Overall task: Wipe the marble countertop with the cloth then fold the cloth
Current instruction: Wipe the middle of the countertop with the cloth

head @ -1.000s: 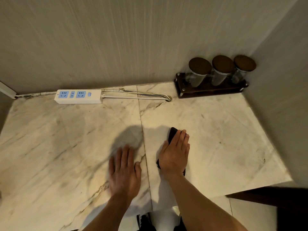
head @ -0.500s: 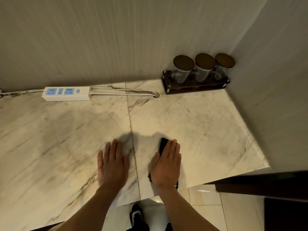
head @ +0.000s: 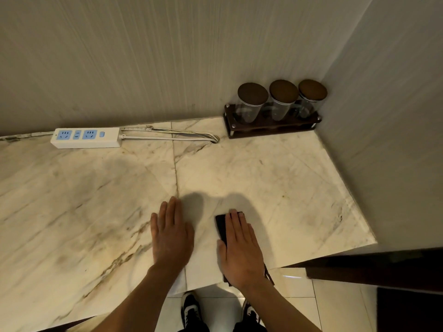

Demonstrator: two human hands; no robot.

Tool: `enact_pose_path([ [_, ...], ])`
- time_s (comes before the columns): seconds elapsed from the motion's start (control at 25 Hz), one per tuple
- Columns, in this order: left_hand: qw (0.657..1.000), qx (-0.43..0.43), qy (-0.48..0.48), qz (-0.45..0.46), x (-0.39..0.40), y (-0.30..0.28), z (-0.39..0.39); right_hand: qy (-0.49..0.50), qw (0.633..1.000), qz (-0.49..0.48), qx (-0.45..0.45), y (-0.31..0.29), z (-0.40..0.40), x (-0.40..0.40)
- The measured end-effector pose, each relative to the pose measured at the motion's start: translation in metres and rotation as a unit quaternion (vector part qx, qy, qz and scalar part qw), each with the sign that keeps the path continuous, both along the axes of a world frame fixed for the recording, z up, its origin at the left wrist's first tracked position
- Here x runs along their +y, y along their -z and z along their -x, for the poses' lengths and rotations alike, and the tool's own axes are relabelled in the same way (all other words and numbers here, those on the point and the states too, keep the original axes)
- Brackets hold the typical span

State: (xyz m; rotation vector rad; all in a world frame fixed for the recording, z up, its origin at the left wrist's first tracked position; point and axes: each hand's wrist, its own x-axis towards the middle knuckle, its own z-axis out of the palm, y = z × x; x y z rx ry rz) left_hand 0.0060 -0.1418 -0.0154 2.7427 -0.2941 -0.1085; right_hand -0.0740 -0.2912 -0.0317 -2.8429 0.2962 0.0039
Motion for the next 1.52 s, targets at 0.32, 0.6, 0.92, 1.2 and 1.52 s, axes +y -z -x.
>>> enact_pose_path([
  [0.32, 1.0, 0.016, -0.01, -0.012, -0.044, 0.009, -0.001, -0.255, 0.965, 0.038, 0.042, 0.0, -0.005, -0.072],
  [0.6, 0.998, 0.009, -0.03, -0.046, -0.05, 0.016, -0.002, -0.361, 0.928, 0.056, 0.065, -0.01, -0.037, -0.101],
  [0.92, 0.995, 0.026, -0.038, -0.089, -0.053, 0.018, -0.005, -0.399, 0.909, 0.09, 0.083, -0.012, -0.086, -0.117],
  [1.2, 0.996, 0.018, -0.034, -0.076, -0.052, 0.015, -0.005, -0.42, 0.899, 0.097, 0.078, -0.012, -0.129, -0.125],
  [1.52, 0.996, 0.028, -0.026, -0.077, -0.05, 0.015, -0.007, -0.356, 0.929, 0.079, 0.064, -0.007, -0.173, -0.127],
])
